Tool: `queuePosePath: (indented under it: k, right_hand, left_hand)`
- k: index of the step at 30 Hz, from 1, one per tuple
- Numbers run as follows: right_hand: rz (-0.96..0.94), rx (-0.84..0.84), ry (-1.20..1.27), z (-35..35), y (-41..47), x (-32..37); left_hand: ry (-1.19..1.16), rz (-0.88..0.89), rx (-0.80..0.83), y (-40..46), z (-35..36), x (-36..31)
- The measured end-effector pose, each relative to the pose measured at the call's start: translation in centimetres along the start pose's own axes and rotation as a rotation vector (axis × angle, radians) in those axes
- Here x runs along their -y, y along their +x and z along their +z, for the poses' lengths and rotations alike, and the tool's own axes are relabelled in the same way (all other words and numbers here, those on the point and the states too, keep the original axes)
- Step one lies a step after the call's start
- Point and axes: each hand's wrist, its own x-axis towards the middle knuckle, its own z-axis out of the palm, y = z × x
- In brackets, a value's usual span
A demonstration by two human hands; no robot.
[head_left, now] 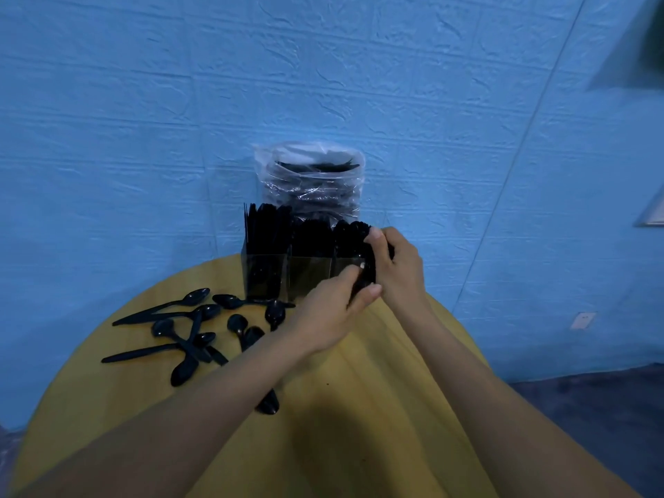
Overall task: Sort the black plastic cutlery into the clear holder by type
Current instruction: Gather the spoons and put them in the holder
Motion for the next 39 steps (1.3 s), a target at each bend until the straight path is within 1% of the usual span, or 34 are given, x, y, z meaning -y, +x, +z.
queuePosePath:
  k: [2, 4, 5, 7, 9, 11, 13, 18, 21, 24, 29, 31, 34, 36, 39]
  right_hand:
    - [0.014, 0.130, 0.062, -0.9, 0.7, -0.2]
    - [0.018, 0.259, 0.048, -1.8, 1.4, -0.6]
    - [0.009, 0.275, 0.004, -2.1, 1.8, -0.8]
    - [-0.030, 0.211, -0.089, -2.4, 2.6, -1.0]
    - [-0.049, 0.089, -0.169, -2.7, 3.9, -1.3]
    - [-0.041, -0.039, -0.204, -3.3, 5.5, -1.7]
    - [-0.052, -0.122, -0.228, -3.7, 6.9, -2.0]
    - [-0.046, -0.220, -0.330, -3.1, 8.8, -2.4]
    - [-0.030, -0.224, -0.385, -2.2, 9.1, -2.5]
    - [-0.095, -0.183, -0.481, -1.0, 9.0, -2.3]
    - [-0.337, -0.057, -0.839, 1.9, 8.4, -2.4]
    - [-0.412, -0.046, -0.868, 3.2, 8.0, -2.9]
    - [-0.545, -0.013, -0.835, 4.7, 7.3, -4.6]
    - [-0.495, 0.102, -0.854, 5.3, 6.5, -5.6]
    - [-0.364, 0.176, -0.829, 5.0, 5.9, -5.9]
  left_hand:
    - [-0.122, 0.017, 0.006, 0.7, 0.0, 0.7]
    - [-0.207, 0.030, 0.042, 1.2, -0.2, 1.2]
    - [-0.232, 0.034, 0.066, 1.5, -0.3, 1.4]
    - [-0.223, 0.046, 0.061, 2.3, -0.3, 1.7]
    - [-0.078, 0.053, -0.044, 3.1, -0.6, 2.6]
    - [0.184, 0.083, -0.183, 3.5, -1.0, 4.1]
    - [0.391, 0.130, -0.257, 3.5, -1.1, 5.8]
    - [0.652, 0.200, -0.271, 3.7, 0.0, 7.8]
    - [0.716, 0.228, -0.248, 3.9, 0.5, 8.2]
    - [0.733, 0.233, -0.219, 3.9, 0.6, 8.4]
    - [0.723, 0.213, -0.197, 3.9, 0.7, 8.2]
    - [0.706, 0.226, -0.203, 3.8, 0.8, 8.3]
    - [0.713, 0.224, -0.194, 3.7, 0.9, 8.5]
    - [0.720, 0.207, -0.169, 3.5, 0.7, 8.5]
    - [0.702, 0.196, -0.119, 3.0, 0.2, 8.2]
